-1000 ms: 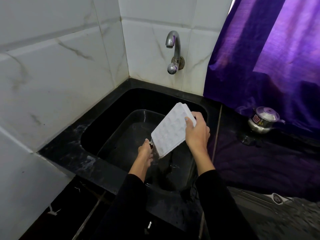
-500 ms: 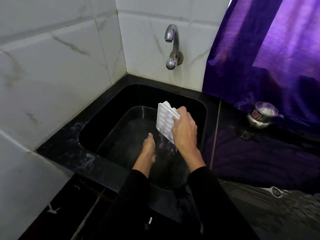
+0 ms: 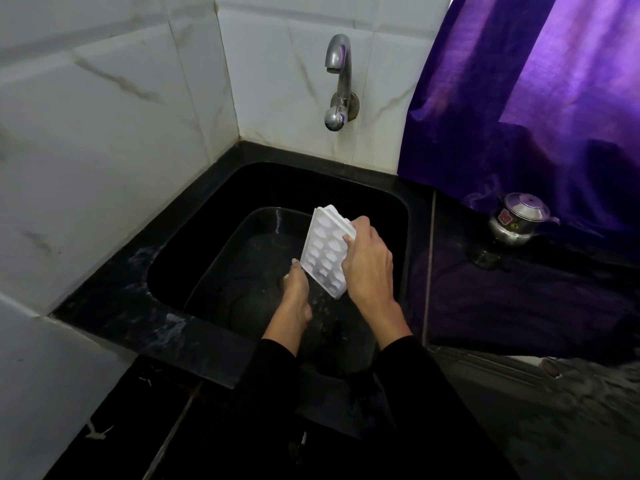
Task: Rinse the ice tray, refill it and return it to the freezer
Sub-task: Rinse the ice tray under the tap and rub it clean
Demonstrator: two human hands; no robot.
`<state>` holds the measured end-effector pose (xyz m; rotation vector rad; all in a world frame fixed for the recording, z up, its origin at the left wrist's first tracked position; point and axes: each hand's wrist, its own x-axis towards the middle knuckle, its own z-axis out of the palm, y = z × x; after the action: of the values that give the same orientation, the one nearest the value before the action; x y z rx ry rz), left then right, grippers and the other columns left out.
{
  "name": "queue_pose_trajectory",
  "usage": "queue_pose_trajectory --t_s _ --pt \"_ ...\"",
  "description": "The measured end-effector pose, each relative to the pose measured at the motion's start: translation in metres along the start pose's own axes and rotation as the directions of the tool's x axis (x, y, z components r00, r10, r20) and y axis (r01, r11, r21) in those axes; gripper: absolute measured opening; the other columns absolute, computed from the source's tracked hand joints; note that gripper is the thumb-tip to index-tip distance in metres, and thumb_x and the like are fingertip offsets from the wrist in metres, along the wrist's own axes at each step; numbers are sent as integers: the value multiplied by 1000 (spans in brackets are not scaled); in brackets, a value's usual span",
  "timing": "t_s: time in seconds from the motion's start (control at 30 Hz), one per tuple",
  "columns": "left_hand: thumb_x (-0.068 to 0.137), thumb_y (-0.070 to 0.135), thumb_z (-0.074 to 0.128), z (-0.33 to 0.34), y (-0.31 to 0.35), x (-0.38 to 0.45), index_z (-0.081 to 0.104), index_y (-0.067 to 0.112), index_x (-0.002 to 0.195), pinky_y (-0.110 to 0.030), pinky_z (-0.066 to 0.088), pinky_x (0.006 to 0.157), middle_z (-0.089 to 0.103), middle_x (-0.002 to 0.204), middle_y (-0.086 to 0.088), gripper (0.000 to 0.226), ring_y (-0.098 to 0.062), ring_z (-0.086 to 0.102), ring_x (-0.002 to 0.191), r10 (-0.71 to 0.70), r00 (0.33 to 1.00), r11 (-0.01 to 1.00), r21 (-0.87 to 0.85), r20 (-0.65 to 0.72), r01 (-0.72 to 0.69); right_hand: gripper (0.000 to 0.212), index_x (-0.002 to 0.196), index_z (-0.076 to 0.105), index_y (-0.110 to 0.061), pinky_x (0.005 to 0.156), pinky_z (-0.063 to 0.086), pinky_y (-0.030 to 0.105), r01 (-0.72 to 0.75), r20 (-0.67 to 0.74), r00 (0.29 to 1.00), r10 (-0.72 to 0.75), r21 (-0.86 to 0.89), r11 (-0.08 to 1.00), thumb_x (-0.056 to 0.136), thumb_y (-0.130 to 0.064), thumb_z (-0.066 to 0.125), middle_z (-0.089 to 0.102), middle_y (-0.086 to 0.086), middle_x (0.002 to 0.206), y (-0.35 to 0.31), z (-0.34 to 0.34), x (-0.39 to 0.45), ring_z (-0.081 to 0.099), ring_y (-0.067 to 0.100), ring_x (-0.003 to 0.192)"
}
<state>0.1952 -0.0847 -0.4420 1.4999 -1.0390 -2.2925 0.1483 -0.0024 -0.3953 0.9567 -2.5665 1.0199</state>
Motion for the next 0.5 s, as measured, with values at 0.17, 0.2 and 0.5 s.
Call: queue_pose_trajectory --t_s 0.17,0.2,0.5 --pt "100 47 29 0 -2 4 40 8 138 -44 40 104 50 135 -15 56 -35 48 124 4 1000 1000 -19 3 -4 15 110 50 -7 64 48 31 -20 -15 1000 20 3 1000 97 -14 48 61 8 93 5 4 -5 59 20 80" --pt "99 51 30 0 -3 8 42 8 137 -45 42 103 50 135 -15 58 -35 51 121 -7 1000 1000 -23 10 7 14 109 50 -7 63 48 33 -32 -29 999 33 18 999 97 -14 48 61 8 92 7 4 -6 59 21 79" --pt "91 64 30 16 -7 7 21 12 149 -49 37 107 36 149 -12 79 -33 43 130 4 998 999 48 -57 -1 11 106 50 -8 56 48 35 -143 -59 987 149 95 985 97 -15 49 57 3 79 23 -15 -3 57 18 69"
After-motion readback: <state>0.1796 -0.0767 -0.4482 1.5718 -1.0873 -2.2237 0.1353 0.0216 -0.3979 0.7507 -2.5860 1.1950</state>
